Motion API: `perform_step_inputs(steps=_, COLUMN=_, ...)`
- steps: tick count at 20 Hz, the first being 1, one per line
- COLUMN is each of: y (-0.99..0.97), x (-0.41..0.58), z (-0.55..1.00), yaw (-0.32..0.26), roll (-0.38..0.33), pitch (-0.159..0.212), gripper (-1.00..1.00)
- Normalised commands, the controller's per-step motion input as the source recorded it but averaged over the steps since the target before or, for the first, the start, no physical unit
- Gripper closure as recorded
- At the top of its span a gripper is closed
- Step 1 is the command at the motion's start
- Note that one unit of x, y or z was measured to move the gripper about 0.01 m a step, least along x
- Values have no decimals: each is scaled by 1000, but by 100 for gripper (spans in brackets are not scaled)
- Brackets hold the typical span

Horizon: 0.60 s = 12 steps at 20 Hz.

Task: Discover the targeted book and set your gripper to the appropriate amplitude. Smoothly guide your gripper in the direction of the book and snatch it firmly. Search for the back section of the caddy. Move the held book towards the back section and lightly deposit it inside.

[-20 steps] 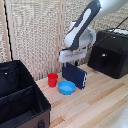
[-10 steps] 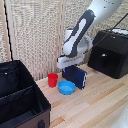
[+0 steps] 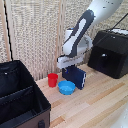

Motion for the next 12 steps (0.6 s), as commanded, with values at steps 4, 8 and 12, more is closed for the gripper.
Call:
perform_step_inputs(steps=4, y=-94, x=69, z=251, yaw=-34, roll=16, pitch=-8, gripper=100)
perform_step_inputs(steps=8, y=-311, x=170, z=881, yaw=-10, roll=1, pitch=29, gripper=100)
perform_step_inputs(steps=12, y=-299, x=150, z=1000, yaw=0, roll=0, pitch=42, gripper=100)
